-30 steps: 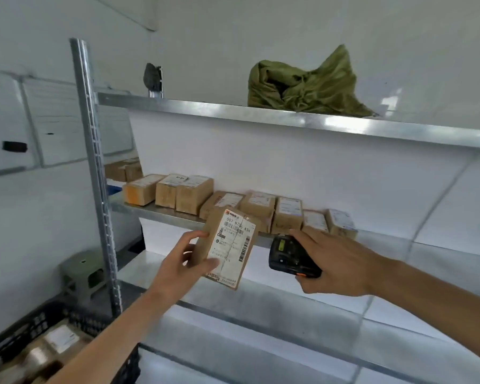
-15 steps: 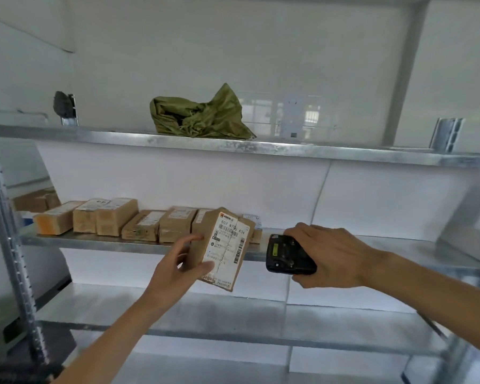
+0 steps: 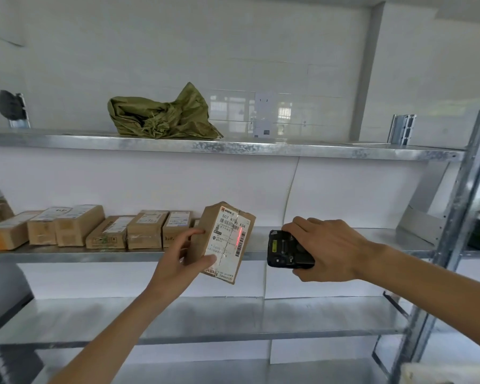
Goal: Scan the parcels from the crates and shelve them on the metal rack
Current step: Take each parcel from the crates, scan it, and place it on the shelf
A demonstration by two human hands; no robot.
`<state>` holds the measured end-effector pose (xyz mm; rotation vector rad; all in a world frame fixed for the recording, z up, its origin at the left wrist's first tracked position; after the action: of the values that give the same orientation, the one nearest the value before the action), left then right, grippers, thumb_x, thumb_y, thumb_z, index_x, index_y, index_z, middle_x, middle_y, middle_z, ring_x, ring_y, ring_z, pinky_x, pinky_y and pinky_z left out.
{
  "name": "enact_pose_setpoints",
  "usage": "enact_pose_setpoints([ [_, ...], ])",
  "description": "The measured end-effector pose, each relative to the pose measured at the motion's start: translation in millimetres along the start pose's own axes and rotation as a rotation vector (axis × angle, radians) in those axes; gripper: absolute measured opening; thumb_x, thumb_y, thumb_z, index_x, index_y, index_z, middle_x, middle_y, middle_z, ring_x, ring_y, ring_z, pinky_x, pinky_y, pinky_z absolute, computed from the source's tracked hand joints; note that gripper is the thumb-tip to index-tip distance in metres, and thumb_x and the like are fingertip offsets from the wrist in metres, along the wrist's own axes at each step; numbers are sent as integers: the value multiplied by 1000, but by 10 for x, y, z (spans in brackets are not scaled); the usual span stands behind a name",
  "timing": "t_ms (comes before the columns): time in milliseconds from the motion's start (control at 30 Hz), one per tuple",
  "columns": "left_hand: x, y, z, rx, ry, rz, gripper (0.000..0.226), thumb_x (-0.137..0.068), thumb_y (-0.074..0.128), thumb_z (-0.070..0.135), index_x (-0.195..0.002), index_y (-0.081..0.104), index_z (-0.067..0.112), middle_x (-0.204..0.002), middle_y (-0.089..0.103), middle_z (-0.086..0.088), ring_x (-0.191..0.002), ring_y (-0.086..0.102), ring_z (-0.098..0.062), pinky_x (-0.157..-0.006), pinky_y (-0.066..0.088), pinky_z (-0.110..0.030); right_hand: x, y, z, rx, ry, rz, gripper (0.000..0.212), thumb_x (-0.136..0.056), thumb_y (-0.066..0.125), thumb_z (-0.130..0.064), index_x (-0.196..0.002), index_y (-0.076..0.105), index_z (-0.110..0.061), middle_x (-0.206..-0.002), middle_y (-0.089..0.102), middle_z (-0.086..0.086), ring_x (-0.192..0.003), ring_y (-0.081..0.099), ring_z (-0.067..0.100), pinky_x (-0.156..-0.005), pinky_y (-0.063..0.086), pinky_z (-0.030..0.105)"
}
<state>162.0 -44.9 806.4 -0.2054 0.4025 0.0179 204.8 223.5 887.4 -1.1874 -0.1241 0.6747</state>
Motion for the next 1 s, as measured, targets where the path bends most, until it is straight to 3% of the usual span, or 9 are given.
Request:
enact_pose_setpoints([
  [233,-38,150,45,22,-15,-23,50,-83,83,21,-115,58,50,-117,68,22,-114,61,-9,-84,51,-19,83,-26,111,27,20,1,67,-83,55,-61,-139,40,-28,-117,52,-10,-95,57,17,-69,51,31],
  [367,-70,206,60,20,-3,-23,50,-83,83,21,-115,58,51,-116,69,22,-114,61,-10,-88,53,-24,107,-2,168,39,29,-6,68,-82,55,-62,-138,40,-27,-117,52,-10,-94,57,16,-65,48,29],
  [500,-77,260,99,7,6,-37,48,-85,81,24,-113,56,53,-119,67,21,-115,61,-13,-81,56,-21,137,54,230,45,54,-36,70,-82,57,-63,-138,40,-25,-118,51,-10,-94,57,17,-62,43,30],
  [667,-82,322,123,2,7,-45,47,-86,80,21,-118,56,45,-119,67,20,-114,61,-12,-77,55,-16,167,166,310,61,80,-135,83,-81,68,-62,-145,33,-21,-127,46,-4,-101,57,19,-66,42,30],
  [767,-87,369,106,18,-2,-54,48,-86,80,21,-120,56,45,-119,67,21,-114,61,-8,-80,53,-16,194,260,318,90,94,-173,86,-79,74,-51,-147,31,-19,-127,44,-1,-99,57,20,-67,40,29],
  [933,-141,432,10,39,-23,-65,49,-85,81,23,-120,57,47,-120,69,17,-114,61,-8,-92,55,-29,259,277,368,71,114,-173,77,-75,67,-49,-140,36,-20,-116,49,-3,-90,55,19,-69,48,30],
  [1000,-167,461,5,51,-22,-70,49,-85,81,22,-119,57,47,-119,69,15,-113,62,-8,-87,56,-25,281,288,397,79,120,-180,75,-75,62,-52,-138,38,-20,-114,52,-3,-89,56,20,-74,52,33],
])
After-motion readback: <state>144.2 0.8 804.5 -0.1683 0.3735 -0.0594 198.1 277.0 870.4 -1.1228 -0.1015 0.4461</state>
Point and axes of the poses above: each hand's wrist, its own x-axis away from the middle knuckle, its own y-axis out of the palm, z = x × y, the point moved 8 cm from there along -x, towards the middle knuckle
